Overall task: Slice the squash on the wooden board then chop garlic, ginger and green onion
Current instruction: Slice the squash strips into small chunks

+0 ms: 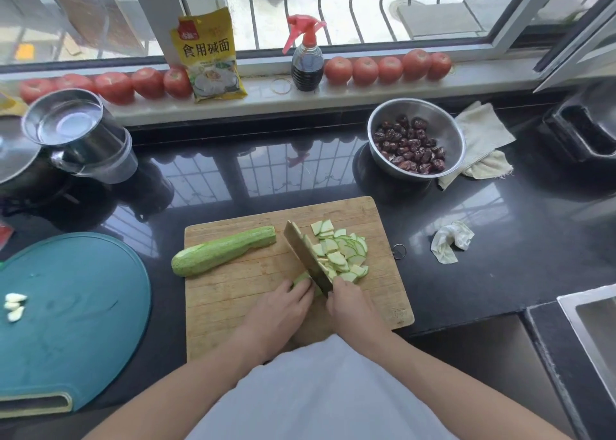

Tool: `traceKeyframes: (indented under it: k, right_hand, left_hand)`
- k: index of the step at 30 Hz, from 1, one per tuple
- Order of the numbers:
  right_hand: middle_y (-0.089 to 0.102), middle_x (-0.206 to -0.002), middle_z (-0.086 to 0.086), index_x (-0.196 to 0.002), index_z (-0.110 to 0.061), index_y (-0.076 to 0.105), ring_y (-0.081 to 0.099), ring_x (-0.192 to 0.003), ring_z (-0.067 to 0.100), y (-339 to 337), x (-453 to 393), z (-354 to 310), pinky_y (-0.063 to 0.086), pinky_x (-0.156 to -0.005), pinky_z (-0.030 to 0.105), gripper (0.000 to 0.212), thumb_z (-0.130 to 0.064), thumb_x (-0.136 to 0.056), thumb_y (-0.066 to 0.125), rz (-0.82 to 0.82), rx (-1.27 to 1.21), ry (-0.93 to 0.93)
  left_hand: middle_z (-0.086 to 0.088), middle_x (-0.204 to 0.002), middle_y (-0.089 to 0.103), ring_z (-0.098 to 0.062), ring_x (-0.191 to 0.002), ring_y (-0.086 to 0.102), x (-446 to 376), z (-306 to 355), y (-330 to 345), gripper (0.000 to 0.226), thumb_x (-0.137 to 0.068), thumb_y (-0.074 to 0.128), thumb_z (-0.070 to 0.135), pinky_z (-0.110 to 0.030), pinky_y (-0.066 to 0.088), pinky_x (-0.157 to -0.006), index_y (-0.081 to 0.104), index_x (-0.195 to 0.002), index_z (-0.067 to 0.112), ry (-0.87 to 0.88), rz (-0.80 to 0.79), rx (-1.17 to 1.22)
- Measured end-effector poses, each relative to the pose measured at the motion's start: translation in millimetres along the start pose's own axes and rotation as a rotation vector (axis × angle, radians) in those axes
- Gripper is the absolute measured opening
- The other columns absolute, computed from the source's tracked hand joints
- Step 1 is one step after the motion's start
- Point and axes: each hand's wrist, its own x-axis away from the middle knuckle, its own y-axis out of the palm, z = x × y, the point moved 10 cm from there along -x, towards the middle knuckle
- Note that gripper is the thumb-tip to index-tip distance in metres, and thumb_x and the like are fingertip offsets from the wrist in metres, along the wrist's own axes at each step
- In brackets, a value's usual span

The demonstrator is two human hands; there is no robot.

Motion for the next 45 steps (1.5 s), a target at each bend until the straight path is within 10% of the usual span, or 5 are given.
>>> traceKeyframes:
  k: [11, 22, 34, 45]
  right_hand:
    - [0.05, -0.079, -0.002, -0.087, -0.019, 0.039, 0.05, -0.075, 0.028, -12.8, 31.4, 6.9, 0.035, -0.062, 0.039, 0.009, -0.019, -0.096, 0.041, -0.026, 0.028, -0.074]
    - [0.059, -0.091, 0.004, -0.095, -0.018, 0.043, 0.06, -0.085, 0.035, 4.0, 14.3, 3.6, 0.049, -0.072, 0.046, 0.01, -0.014, -0.096, 0.034, -0.056, 0.041, 0.008]
    - [0.052, -0.078, -0.001, -0.085, -0.018, 0.042, 0.051, -0.076, 0.03, -6.6, 30.5, 9.1, 0.042, -0.064, 0.043, 0.009, -0.019, -0.094, 0.039, -0.061, -0.027, -0.063]
    - [0.042, -0.073, -0.003, -0.082, -0.022, 0.034, 0.05, -0.074, 0.032, 8.8, 25.7, 14.5, 0.034, -0.06, 0.039, 0.009, -0.016, -0.089, 0.037, -0.078, 0.063, -0.018]
  left_hand:
    - [-0.008, -0.154, 0.035, -0.028, -0.114, 0.052, -0.3, -3.8, 8.9, 0.077, -0.082, 0.059, 0.0, -0.039, 0.059, -0.076, 0.031, -0.154, 0.004, -0.027, -0.043, 0.012]
    - [-0.005, -0.131, 0.059, -0.023, -0.088, 0.061, 0.3, -2.3, 0.1, 0.07, -0.061, 0.08, 0.005, -0.031, 0.055, -0.05, 0.062, -0.129, 0.008, -0.003, 0.02, -0.032]
    - [-0.007, -0.148, 0.042, -0.026, -0.115, 0.054, 3.3, -5.0, 10.5, 0.077, -0.079, 0.066, 0.004, -0.034, 0.059, -0.077, 0.038, -0.151, 0.004, -0.022, -0.078, 0.009]
    - [-0.005, -0.15, 0.039, -0.026, -0.112, 0.052, 1.4, -7.3, 16.6, 0.074, -0.083, 0.06, 0.001, -0.038, 0.059, -0.073, 0.035, -0.152, 0.007, -0.032, -0.086, 0.023]
